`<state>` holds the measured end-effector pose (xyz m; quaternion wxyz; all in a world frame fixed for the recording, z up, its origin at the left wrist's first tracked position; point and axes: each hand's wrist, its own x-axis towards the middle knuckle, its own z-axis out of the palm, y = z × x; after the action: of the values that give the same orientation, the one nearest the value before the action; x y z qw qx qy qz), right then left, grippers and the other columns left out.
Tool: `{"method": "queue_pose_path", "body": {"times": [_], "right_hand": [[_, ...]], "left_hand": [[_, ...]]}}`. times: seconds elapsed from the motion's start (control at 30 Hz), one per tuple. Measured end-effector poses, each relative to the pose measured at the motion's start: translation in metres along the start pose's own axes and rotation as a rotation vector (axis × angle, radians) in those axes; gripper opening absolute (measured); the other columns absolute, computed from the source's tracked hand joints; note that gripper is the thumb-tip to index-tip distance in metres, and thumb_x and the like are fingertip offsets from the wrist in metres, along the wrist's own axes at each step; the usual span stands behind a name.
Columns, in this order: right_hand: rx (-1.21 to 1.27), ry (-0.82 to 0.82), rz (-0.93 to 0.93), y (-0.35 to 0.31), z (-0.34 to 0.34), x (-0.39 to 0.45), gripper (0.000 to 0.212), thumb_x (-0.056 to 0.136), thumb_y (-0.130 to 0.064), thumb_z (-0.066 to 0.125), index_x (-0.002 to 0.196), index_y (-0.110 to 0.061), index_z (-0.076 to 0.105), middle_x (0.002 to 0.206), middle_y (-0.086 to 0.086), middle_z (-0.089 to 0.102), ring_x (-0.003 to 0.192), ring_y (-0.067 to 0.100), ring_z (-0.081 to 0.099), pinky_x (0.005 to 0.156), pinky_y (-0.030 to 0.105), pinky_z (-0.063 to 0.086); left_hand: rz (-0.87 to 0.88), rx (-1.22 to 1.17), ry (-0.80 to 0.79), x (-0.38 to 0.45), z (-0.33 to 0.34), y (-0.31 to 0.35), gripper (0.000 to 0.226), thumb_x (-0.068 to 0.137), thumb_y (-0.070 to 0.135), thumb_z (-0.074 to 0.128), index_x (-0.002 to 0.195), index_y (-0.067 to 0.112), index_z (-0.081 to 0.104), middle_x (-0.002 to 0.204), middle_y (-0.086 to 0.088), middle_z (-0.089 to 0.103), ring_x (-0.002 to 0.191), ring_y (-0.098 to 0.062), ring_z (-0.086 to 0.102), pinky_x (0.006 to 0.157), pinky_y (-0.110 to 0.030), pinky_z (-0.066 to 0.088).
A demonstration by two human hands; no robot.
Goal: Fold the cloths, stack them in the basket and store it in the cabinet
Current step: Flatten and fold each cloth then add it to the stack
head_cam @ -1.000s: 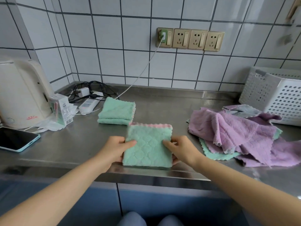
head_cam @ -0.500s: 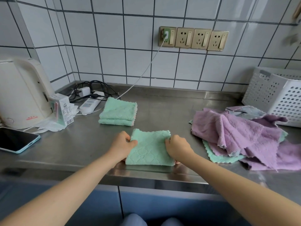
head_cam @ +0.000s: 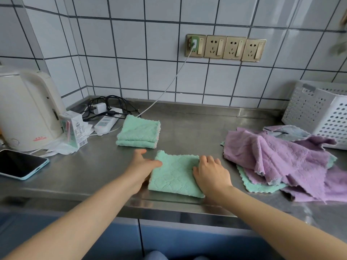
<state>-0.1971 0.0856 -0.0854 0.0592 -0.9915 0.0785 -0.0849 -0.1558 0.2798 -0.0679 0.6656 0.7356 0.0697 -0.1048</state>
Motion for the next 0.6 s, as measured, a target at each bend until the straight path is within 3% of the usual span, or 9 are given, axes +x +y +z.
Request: {"method": "queue_pose_path", "body": {"times": [0.07, 0.13, 0.27, 0.37, 0.47, 0.6], "right_hand": [[-0.034, -0.014, 0.001, 0.003, 0.0, 0.002, 0.035, 0.098, -0.036, 0.032, 0.115, -0.011, 0.048, 0.118, 0.008, 0.051, 0.11, 0.028, 0.043, 0.083, 0.036, 0.044], [-0.027, -0.039, 0.024, 0.006, 0.0, 0.004, 0.039, 0.097, -0.04, 0.033, 0.117, -0.011, 0.051, 0.118, 0.009, 0.05, 0.11, 0.03, 0.04, 0.092, 0.037, 0.04], [0.09, -0.111, 0.099, 0.005, 0.005, 0.02, 0.045, 0.095, -0.051, 0.032, 0.1, -0.013, 0.056, 0.111, 0.01, 0.052, 0.105, 0.033, 0.04, 0.093, 0.038, 0.033], [0.515, -0.154, 0.107, -0.008, 0.002, 0.038, 0.047, 0.09, -0.055, 0.042, 0.12, -0.019, 0.043, 0.105, 0.005, 0.059, 0.107, 0.031, 0.05, 0.092, 0.039, 0.037], [1.062, -0.208, 0.096, -0.036, -0.016, 0.062, 0.048, 0.092, -0.036, 0.055, 0.131, -0.027, 0.028, 0.096, 0.003, 0.061, 0.087, 0.018, 0.06, 0.082, 0.035, 0.049], [1.134, -0.073, 0.082, -0.078, -0.027, 0.117, 0.056, 0.091, -0.016, 0.054, 0.137, -0.021, 0.024, 0.086, 0.002, 0.056, 0.078, 0.016, 0.055, 0.075, 0.031, 0.046]], "left_hand": [[-0.111, -0.257, -0.015, 0.003, 0.0, 0.003, 0.093, 0.075, -0.005, 0.072, 0.147, 0.017, 0.018, 0.102, -0.011, 0.057, 0.088, -0.024, 0.063, 0.07, -0.037, 0.052], [-0.112, -0.331, -0.046, 0.002, 0.0, 0.004, 0.096, 0.073, -0.009, 0.072, 0.148, 0.016, 0.017, 0.104, -0.013, 0.058, 0.088, -0.024, 0.064, 0.067, -0.036, 0.052], [0.022, -0.388, -0.049, 0.01, -0.006, 0.009, 0.084, 0.074, -0.012, 0.069, 0.141, 0.023, 0.035, 0.111, -0.008, 0.065, 0.09, -0.02, 0.067, 0.066, -0.036, 0.054], [0.113, -0.484, -0.052, 0.024, -0.017, 0.023, 0.078, 0.076, -0.015, 0.063, 0.139, 0.025, 0.04, 0.104, -0.007, 0.068, 0.082, -0.016, 0.07, 0.062, -0.032, 0.057], [0.173, -0.543, -0.029, 0.051, -0.033, 0.044, 0.075, 0.079, -0.017, 0.058, 0.141, 0.02, 0.037, 0.105, -0.009, 0.067, 0.082, -0.018, 0.068, 0.06, -0.03, 0.057], [0.219, -0.504, 0.07, 0.102, -0.069, 0.074, 0.079, 0.08, -0.013, 0.061, 0.145, 0.02, 0.031, 0.115, -0.012, 0.062, 0.096, -0.024, 0.065, 0.068, -0.037, 0.053]]}}
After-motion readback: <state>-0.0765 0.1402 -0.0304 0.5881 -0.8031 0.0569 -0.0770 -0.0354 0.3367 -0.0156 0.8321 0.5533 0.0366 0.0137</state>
